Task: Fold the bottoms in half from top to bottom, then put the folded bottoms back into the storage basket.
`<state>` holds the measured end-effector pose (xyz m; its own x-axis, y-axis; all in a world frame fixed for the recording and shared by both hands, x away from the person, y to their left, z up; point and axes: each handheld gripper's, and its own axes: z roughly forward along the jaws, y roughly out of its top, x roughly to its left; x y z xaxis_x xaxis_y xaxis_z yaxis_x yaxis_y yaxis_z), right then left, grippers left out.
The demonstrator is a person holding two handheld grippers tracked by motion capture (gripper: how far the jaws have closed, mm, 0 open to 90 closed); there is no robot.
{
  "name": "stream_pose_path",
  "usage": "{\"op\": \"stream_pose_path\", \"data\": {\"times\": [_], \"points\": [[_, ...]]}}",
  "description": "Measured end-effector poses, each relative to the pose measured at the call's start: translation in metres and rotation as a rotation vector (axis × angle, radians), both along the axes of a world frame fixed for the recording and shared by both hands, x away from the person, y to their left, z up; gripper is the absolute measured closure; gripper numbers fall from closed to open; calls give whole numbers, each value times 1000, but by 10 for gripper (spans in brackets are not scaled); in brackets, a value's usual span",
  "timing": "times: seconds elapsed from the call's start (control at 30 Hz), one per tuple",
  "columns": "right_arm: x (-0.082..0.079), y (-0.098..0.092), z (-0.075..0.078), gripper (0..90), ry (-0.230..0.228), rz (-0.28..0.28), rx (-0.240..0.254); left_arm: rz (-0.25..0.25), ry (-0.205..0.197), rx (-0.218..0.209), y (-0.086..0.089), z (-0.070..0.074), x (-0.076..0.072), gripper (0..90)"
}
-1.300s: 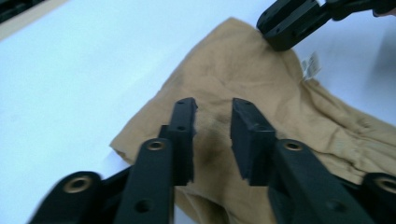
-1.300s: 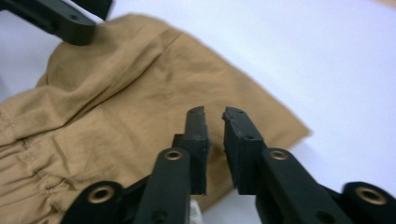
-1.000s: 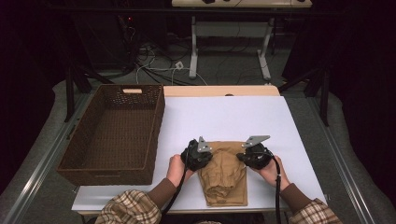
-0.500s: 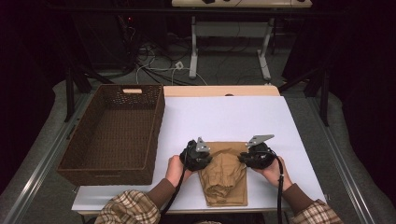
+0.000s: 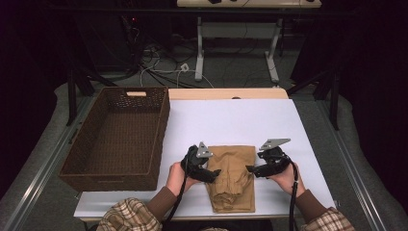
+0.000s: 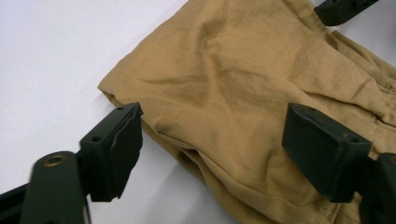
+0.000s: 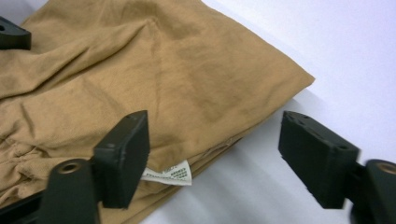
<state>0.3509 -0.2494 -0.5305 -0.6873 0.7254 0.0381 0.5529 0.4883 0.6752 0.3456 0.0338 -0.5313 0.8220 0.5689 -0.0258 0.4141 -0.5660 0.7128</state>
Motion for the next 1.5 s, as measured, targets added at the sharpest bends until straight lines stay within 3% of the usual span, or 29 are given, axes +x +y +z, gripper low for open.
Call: {"op": "stream_pose_path", "data": {"times": [0.3, 0.73, 1.27, 1.5], "points": [[0, 0, -1, 172, 7, 1, 3, 8, 7, 7, 0, 0, -2, 150], [1, 0, -2, 164, 21, 0, -5, 30, 32, 34, -2, -4, -2, 129], [-1, 9, -10, 183, 84, 11, -30, 55, 122, 78, -5, -14, 1, 146], [-1, 11, -13, 236, 117, 20, -37, 57, 172, 72, -5, -19, 4, 169]]}}
